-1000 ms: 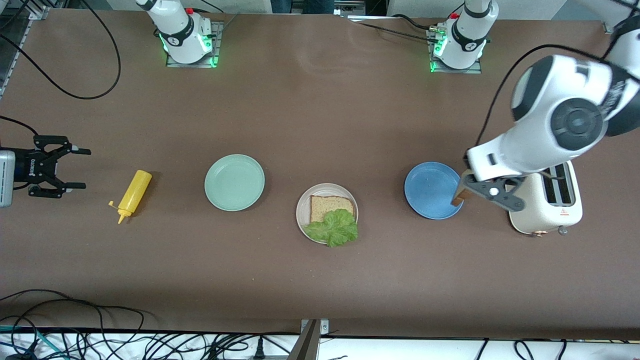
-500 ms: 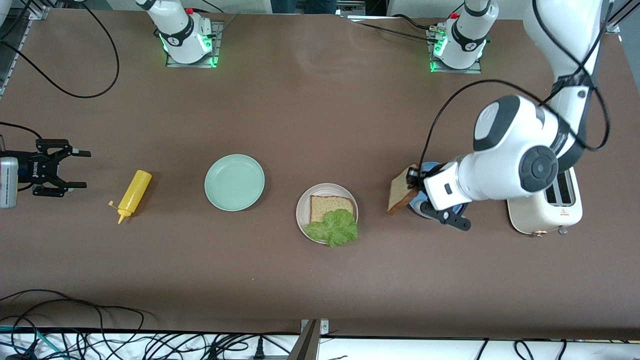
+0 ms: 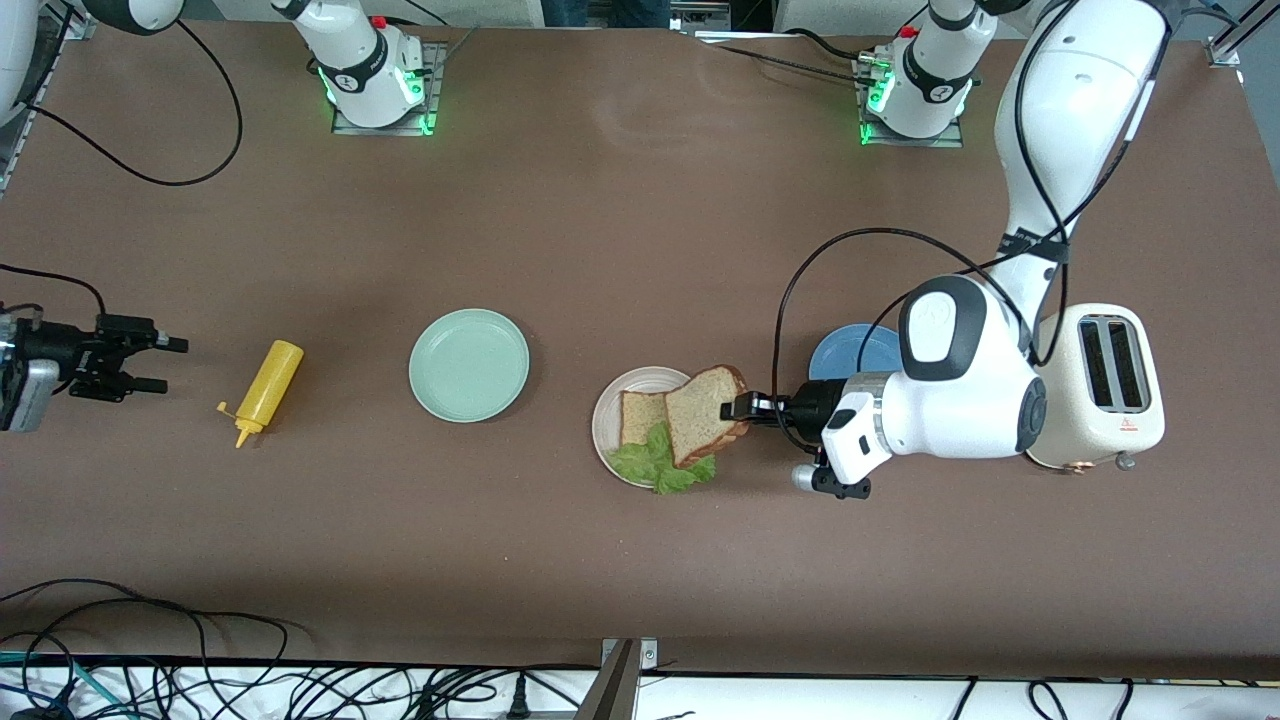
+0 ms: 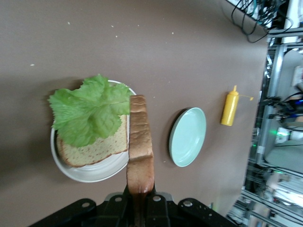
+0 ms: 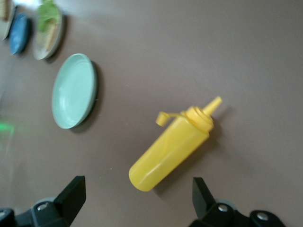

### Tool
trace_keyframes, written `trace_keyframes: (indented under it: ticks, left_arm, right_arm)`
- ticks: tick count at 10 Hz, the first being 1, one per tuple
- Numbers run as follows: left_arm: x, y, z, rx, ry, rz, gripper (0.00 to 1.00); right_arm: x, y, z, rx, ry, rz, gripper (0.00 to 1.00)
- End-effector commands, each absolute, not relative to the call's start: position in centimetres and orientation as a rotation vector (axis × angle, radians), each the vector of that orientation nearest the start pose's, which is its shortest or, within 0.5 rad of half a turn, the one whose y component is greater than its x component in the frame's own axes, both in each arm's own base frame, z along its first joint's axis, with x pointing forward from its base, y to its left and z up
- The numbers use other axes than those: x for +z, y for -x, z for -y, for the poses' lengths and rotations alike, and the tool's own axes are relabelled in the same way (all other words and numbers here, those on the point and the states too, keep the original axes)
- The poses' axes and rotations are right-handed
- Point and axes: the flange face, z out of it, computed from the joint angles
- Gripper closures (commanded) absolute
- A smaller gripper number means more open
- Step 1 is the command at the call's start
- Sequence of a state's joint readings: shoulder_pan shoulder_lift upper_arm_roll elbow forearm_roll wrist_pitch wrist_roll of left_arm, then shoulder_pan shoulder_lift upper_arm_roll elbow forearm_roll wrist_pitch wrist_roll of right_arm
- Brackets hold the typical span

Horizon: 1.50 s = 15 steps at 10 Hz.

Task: Make sandwich on beige plate with both arms
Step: 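Carry the toast slice onto the lettuce with the left gripper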

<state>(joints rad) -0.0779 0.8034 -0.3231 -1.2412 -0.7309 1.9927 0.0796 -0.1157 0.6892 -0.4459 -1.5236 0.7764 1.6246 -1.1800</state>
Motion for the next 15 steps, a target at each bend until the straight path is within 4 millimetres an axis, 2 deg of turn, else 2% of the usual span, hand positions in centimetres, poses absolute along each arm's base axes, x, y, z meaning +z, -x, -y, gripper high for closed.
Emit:
trace_keyframes:
  ticks: [1, 2, 4, 6, 7, 10, 12, 13, 14, 15]
  left_arm:
    - [28.1, -72.8, 24.3, -0.110, -2.083, 0.109, 1.00]
    - [26.4, -72.9, 24.1, -0.079, -2.017, 0.126, 1.00]
    - [23.7, -72.6, 24.0, -0.089, -2.001, 0.131, 1.00]
    - [20.0, -71.7, 24.7, -0.100, -1.976, 0.165, 1.00]
    - [19.5, -71.0, 26.0, -0.119, -1.942, 0.145, 1.00]
    - [18.8, -70.6, 26.2, -0.140, -1.916, 0.116, 1.00]
    - [18.4, -70.3, 26.9, -0.143, -1.892, 0.102, 1.00]
    - [17.4, -69.3, 28.9, -0.173, -1.896, 0.124, 1.00]
    - [16.5, -68.9, 29.6, -0.188, -1.902, 0.127, 1.00]
    - [16.5, -69.1, 29.0, -0.181, -1.908, 0.127, 0.74]
  right_arm:
    - [25.1, -60.5, 23.5, 0.103, 2.576, 0.221, 0.01]
    - [24.7, -60.9, 22.4, 0.149, 2.630, 0.155, 0.01]
    - [24.6, -62.4, 20.0, 0.241, 2.803, 0.013, 0.01]
    - [24.5, -62.9, 18.4, 0.314, 2.881, -0.091, 0.01]
    - [24.4, -63.3, 17.2, 0.329, 2.890, -0.120, 0.01]
    - [24.4, -64.0, 14.0, 0.402, 2.973, -0.252, 0.01]
    - [22.8, -63.3, 13.2, 0.371, 2.998, -0.268, 0.00]
    - [22.2, -63.2, 12.9, 0.342, 3.018, -0.264, 0.00]
    - [22.1, -63.1, 13.1, 0.330, 3.022, -0.270, 0.00]
    - [22.1, -63.2, 12.8, 0.330, 3.024, -0.274, 0.00]
